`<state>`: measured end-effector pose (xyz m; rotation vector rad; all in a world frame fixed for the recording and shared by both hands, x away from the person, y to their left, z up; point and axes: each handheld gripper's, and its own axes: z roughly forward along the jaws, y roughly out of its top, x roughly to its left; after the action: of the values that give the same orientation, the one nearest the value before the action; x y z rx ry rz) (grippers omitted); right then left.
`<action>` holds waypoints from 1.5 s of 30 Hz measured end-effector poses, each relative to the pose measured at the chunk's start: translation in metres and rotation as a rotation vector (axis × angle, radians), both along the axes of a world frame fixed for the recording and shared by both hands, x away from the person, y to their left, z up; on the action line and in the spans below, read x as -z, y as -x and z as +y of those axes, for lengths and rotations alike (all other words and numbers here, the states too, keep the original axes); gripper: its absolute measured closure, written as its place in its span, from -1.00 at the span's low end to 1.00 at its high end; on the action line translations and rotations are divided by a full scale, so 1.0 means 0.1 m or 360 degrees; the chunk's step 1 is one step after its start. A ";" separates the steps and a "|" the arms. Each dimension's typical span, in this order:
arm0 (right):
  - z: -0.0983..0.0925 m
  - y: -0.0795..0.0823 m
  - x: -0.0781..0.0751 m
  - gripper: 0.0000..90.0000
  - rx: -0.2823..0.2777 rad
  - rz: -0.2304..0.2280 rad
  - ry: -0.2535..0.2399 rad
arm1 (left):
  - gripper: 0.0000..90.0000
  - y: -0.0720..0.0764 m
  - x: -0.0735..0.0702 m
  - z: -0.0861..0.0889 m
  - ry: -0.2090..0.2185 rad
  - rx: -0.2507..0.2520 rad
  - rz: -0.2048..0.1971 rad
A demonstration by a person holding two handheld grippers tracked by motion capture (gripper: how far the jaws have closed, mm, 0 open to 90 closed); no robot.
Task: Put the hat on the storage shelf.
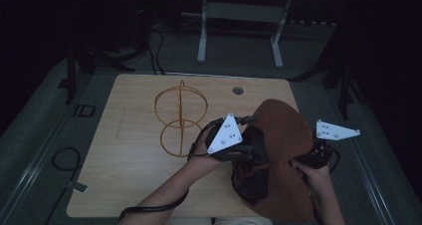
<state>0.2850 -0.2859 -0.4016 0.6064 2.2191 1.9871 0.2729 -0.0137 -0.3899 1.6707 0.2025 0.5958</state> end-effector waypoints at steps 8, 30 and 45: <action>-0.13 -0.09 -0.12 0.94 0.0130 -0.0031 -0.0045 | -0.19 0.00 0.06 0.27 0.0003 -0.0056 0.0131; -0.07 -0.57 -0.40 0.94 0.0321 -0.0069 -0.0014 | -0.70 0.18 0.74 1.08 -0.0181 -0.0323 0.0447; 0.28 -0.84 -0.53 0.94 0.0275 -0.0042 -0.0006 | -0.82 0.39 1.38 1.74 -0.0177 -0.0592 0.0601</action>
<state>0.3694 -0.2575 -0.3483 0.7405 2.0711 1.9035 0.2338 0.1604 -0.5280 1.8595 0.7779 0.5672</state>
